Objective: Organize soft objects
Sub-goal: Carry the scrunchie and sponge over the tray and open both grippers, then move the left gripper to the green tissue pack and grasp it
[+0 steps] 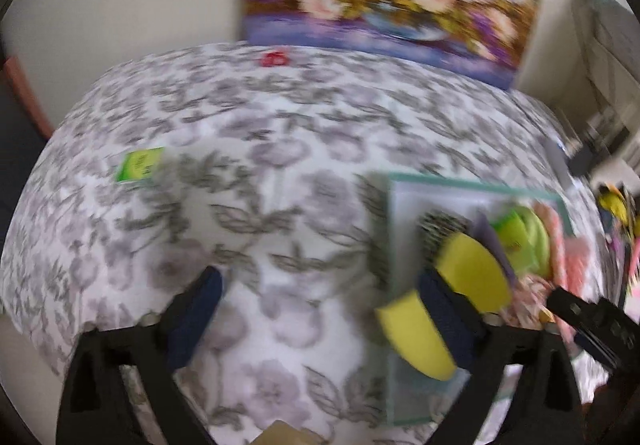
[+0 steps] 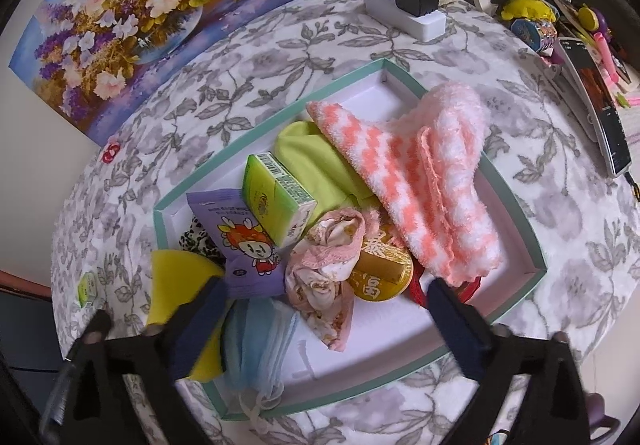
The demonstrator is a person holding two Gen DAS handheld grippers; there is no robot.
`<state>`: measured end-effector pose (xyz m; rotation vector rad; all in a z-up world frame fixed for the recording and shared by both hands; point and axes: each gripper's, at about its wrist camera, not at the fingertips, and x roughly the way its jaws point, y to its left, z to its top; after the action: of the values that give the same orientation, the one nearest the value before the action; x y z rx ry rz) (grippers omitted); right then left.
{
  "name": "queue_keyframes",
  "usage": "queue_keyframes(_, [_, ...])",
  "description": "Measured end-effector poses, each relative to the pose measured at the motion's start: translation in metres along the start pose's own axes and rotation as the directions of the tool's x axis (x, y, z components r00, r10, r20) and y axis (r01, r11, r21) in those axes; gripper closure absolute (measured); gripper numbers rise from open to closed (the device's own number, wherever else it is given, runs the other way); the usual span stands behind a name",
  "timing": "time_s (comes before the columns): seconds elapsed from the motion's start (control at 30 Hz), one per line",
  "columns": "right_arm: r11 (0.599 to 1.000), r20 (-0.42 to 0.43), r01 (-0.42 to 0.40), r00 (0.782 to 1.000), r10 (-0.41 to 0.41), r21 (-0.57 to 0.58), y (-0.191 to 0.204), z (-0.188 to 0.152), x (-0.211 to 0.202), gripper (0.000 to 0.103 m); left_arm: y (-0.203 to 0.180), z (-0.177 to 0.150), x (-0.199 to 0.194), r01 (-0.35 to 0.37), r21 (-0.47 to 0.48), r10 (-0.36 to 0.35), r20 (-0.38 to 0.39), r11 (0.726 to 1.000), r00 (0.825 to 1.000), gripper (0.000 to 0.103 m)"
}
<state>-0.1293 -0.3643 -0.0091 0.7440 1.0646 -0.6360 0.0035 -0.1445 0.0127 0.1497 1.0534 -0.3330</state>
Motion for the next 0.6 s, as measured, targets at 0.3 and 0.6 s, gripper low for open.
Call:
queue_keyframes(0.3, [0.999,-0.01,0.028,1.0,-0.028,-0.031,0.008,-0.003,0.004,0.0,0.057,0.008,0.015,-0.089,-0.169,0.081,-0.052,0.982,0.995,0.002])
queue_keyframes(0.6, [0.994,-0.005,0.043,0.999,-0.044,-0.097,0.035,-0.011,0.003,0.0,0.089,0.012,0.018,-0.119,-0.227,0.105,-0.072,0.967,0.992,0.002])
